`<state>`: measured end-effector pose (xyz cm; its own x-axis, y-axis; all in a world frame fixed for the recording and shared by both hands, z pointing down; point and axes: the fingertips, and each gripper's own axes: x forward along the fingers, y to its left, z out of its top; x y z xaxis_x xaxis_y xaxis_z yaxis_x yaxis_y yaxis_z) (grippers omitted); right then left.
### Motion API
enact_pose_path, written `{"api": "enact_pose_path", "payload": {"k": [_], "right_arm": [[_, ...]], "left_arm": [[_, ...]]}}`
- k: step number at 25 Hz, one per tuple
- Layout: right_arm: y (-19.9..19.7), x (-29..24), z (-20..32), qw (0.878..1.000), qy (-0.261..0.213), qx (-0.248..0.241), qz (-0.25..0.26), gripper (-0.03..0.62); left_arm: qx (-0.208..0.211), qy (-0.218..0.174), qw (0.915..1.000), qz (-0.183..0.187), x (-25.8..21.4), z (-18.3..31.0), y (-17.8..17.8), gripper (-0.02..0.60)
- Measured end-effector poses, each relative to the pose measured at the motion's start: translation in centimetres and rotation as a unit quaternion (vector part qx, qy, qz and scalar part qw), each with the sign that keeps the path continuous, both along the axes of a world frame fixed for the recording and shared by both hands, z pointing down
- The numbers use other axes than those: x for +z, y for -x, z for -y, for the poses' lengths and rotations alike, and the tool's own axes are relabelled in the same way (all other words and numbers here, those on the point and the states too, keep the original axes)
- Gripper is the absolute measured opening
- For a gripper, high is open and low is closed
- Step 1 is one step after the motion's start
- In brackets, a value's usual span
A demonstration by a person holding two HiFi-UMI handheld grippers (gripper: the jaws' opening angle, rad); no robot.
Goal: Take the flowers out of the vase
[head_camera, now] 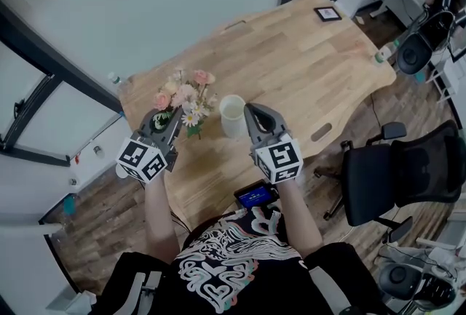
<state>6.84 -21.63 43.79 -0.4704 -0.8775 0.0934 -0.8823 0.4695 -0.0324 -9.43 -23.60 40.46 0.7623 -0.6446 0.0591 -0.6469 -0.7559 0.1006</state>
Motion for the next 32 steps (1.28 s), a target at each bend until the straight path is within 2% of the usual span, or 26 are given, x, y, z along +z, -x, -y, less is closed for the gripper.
{"api": "enact_pose_path", "payload": {"k": [4,18,26,32], "right_arm": [[-0.1,1.3,0.6,1.000,0.013,0.006,-0.022,0.005],[-1.1,4.5,0.3,0.998,0.047,-0.005,-0.037,0.005],[-1.7,5.8,0.5,0.998,0.057,-0.007,-0.032,0.005],[-1.8,7.5,0.9,0.997,0.071,-0.014,-0.036,0.005]], "left_arm": [[-0.003,0.030,0.9995,-0.005,2.3,-0.1,0.1,0.057],[-0.031,0.112,0.9928,-0.028,9.5,-0.7,0.6,0.057],[-0.055,0.177,0.9806,-0.064,14.0,-0.4,1.2,0.057],[-0.072,0.221,0.9710,-0.055,17.6,0.0,1.0,0.058]]}}
